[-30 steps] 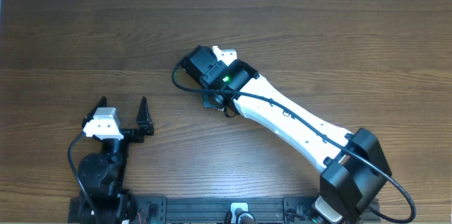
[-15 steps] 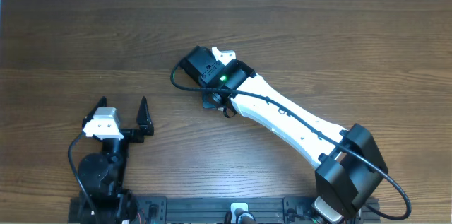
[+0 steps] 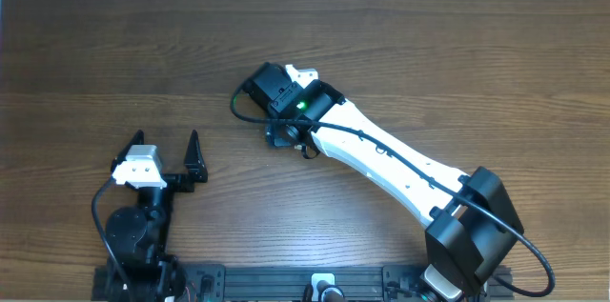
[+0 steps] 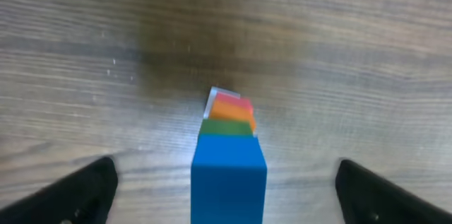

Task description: Stack Cubes

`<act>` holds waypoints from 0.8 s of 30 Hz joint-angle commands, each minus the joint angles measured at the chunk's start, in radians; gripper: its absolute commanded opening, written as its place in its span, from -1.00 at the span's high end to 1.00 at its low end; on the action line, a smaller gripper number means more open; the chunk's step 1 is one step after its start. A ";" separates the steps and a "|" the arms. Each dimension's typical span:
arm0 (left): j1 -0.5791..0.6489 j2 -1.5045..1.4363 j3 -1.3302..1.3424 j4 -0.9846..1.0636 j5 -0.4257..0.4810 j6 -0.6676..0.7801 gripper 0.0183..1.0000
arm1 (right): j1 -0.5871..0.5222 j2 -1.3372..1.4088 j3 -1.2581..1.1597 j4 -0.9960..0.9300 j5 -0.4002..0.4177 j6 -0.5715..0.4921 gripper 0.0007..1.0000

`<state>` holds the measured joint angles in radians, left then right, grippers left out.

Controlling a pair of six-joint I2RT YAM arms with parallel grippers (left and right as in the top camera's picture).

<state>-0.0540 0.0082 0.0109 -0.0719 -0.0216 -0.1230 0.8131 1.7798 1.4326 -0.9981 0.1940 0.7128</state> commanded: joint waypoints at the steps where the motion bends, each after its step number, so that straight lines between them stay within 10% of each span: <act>1: -0.006 -0.004 -0.005 0.000 0.006 0.014 -1.00 | -0.001 0.007 0.024 0.015 0.006 -0.013 -0.99; 14: -0.006 -0.004 -0.005 0.000 0.006 0.014 -1.00 | -0.225 -0.284 0.109 0.120 0.053 -0.385 -0.98; 24: -0.006 -0.004 -0.005 0.000 0.006 0.014 -1.00 | -0.389 -0.644 -0.109 0.140 0.233 -0.415 -0.99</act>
<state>-0.0540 0.0082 0.0109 -0.0723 -0.0216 -0.1230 0.4782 1.2167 1.4342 -0.8684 0.3641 0.3264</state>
